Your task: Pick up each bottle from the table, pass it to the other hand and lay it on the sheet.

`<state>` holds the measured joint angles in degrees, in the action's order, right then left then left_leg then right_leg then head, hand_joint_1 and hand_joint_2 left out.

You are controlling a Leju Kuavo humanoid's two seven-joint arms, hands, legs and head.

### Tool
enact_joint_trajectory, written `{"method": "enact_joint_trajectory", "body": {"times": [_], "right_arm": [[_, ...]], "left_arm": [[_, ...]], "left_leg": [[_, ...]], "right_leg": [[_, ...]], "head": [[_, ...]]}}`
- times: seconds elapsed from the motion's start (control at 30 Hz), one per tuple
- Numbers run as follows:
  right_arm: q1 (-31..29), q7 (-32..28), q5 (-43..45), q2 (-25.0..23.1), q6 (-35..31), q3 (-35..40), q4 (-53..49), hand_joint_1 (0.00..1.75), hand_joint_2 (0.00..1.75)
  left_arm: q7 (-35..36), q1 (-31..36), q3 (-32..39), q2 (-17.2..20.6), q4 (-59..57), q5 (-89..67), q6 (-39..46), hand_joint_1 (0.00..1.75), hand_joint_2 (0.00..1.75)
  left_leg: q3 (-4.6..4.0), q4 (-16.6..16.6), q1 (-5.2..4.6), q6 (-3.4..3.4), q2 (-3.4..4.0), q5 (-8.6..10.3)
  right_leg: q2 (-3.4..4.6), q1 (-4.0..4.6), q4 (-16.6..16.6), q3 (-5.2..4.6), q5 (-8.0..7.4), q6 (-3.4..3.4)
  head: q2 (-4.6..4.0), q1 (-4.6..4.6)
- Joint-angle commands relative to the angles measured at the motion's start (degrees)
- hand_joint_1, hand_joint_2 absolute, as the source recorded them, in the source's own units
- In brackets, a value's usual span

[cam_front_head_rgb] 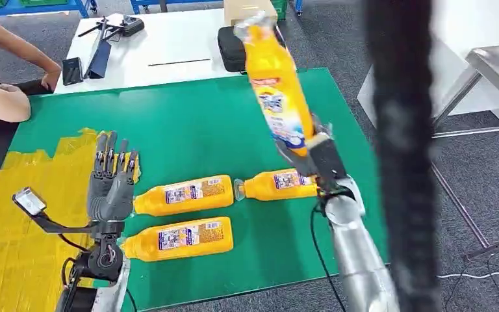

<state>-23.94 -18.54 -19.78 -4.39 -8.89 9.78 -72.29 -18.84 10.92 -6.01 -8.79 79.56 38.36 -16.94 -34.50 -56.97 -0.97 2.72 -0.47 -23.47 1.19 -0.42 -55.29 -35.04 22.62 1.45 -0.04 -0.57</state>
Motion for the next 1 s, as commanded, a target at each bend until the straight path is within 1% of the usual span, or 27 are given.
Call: {"method": "enact_joint_trajectory", "body": {"times": [0.03,0.07,0.1,0.2,0.27,0.37,0.47,0.53,0.6,0.67,0.8,0.83,0.87,0.97,1.0], "right_arm": [[-14.42,2.15,-3.46,-4.92,-1.85,11.81,19.52,1.75,1.75],[-14.84,2.25,-3.88,-5.5,-1.72,12.45,20.24,1.75,1.75],[-15.34,2.29,-5.65,-6.13,-1.35,14.42,21.07,1.75,1.75],[-15.96,2.76,-7.09,-7.99,-0.91,16.7,23.13,1.75,1.75],[-15.96,2.76,-7.09,-7.99,-0.91,16.7,23.13,1.75,1.75],[-15.61,2.85,-7.4,-8.4,-1.42,16.98,23.22,1.75,1.75],[-14.91,3.35,-8.36,-9.23,0.53,19.92,24.71,1.75,1.75],[-14.46,4.14,-9.3,-9.92,0.42,22.47,26.86,1.75,1.75],[-14.28,3.97,-9.35,-10.16,-0.16,22.75,27.35,1.75,1.75],[-14.36,3.97,-9.35,-10.04,-0.15,22.71,27.38,1.75,1.75],[-14.27,5.07,-10.88,-11.13,1.49,26.96,31.49,1.75,1.75],[-14.13,5.2,-11.37,-11.3,1.34,27.54,31.86,1.75,1.75],[-13.79,5.32,-11.74,-11.72,1.48,28.43,32.41,1.75,1.75],[-13.47,6.23,-13.59,-12.21,1.47,31.1,33.23,1.75,1.75],[-13.59,7.19,-15.06,-12.33,1.77,32.9,33.9,1.75,1.75]], "left_arm": [[1.04,4.19,-2.7,1.89,-6.92,1.23,-0.44,0.0,1.75],[1.03,4.33,-2.79,1.88,-7.08,1.22,-0.38,0.0,1.75],[1.03,4.43,-2.72,1.92,-7.16,1.23,-0.23,0.0,1.75],[0.98,4.39,-2.44,2.05,-6.94,0.93,0.77,0.0,1.75],[0.98,4.39,-2.44,2.05,-6.94,0.93,0.77,0.0,1.75],[0.98,4.25,-2.37,2.21,-6.95,1.0,0.66,0.0,1.75],[0.84,4.04,-2.36,2.53,-6.76,0.58,1.52,0.0,1.75],[0.76,3.84,-2.11,2.22,-6.64,0.17,2.24,0.0,1.75],[0.78,3.86,-2.14,2.09,-6.62,0.07,2.35,0.0,1.75],[0.78,3.89,-2.15,2.07,-6.6,0.05,2.35,0.0,1.75],[1.02,4.53,-1.81,1.75,-7.38,-0.79,3.19,0.0,1.75],[1.02,4.53,-1.76,1.76,-7.38,-0.97,3.37,0.0,1.75],[1.03,4.58,-1.62,1.72,-7.5,-1.01,3.51,0.0,1.75],[1.07,4.58,-1.44,1.72,-7.88,-1.03,3.8,0.0,1.75],[1.22,4.59,-1.41,1.66,-7.84,-1.01,3.72,0.0,1.75]], "left_leg": [[0.07,0.02,0.04,-0.12,0.09,-0.06],[0.29,-0.07,0.14,-0.33,0.21,-0.23],[0.14,-0.04,0.1,-0.22,0.21,-0.16],[0.01,-0.01,0.09,-0.2,0.2,-0.13],[-0.13,0.0,0.08,-0.15,0.08,-0.07],[-0.1,-0.05,0.11,-0.23,-0.04,-0.1],[-0.17,-0.02,0.08,-0.2,-0.2,-0.09],[-0.11,0.01,0.1,-0.22,-0.08,-0.12],[-0.22,0.05,0.06,-0.15,-0.19,-0.06],[-0.05,-0.02,0.13,-0.28,-0.21,-0.16],[-0.22,0.02,0.07,-0.16,-0.25,-0.07],[0.07,-0.07,0.16,-0.34,-0.17,-0.24],[-0.14,0.01,0.1,-0.21,-0.17,-0.11],[-0.1,-0.03,0.13,-0.26,-0.21,-0.15],[-0.25,0.03,0.07,-0.16,-0.25,-0.06]], "right_leg": [[0.05,0.03,-0.02,0.05,0.02,-0.03],[0.06,0.12,-0.07,0.26,0.16,-0.1],[0.11,0.07,-0.08,0.09,0.09,-0.06],[0.11,0.06,-0.08,0.0,0.07,-0.06],[0.02,0.04,-0.07,-0.09,0.05,-0.05],[-0.14,0.08,-0.09,-0.03,0.12,-0.07],[-0.25,0.06,-0.05,-0.08,0.1,-0.06],[-0.14,0.07,-0.02,-0.04,0.09,-0.08],[-0.21,0.04,-0.01,-0.13,0.07,-0.06],[-0.3,0.11,-0.05,0.06,0.18,-0.11],[-0.27,0.05,-0.01,-0.14,0.08,-0.06],[-0.29,0.14,-0.07,0.16,0.23,-0.1],[-0.23,0.08,-0.01,-0.06,0.1,-0.07],[-0.32,0.11,-0.05,-0.01,0.17,-0.09],[-0.29,0.05,-0.01,-0.18,0.09,-0.06]], "head": [[0.0,0.02],[0.0,0.0],[0.0,0.02],[0.0,0.02],[0.0,0.07],[0.0,0.04],[0.0,0.04],[0.0,0.04],[0.0,0.04],[0.0,0.04],[0.0,0.04],[0.0,0.02],[0.0,0.04],[0.0,0.04],[0.0,0.02]]}}
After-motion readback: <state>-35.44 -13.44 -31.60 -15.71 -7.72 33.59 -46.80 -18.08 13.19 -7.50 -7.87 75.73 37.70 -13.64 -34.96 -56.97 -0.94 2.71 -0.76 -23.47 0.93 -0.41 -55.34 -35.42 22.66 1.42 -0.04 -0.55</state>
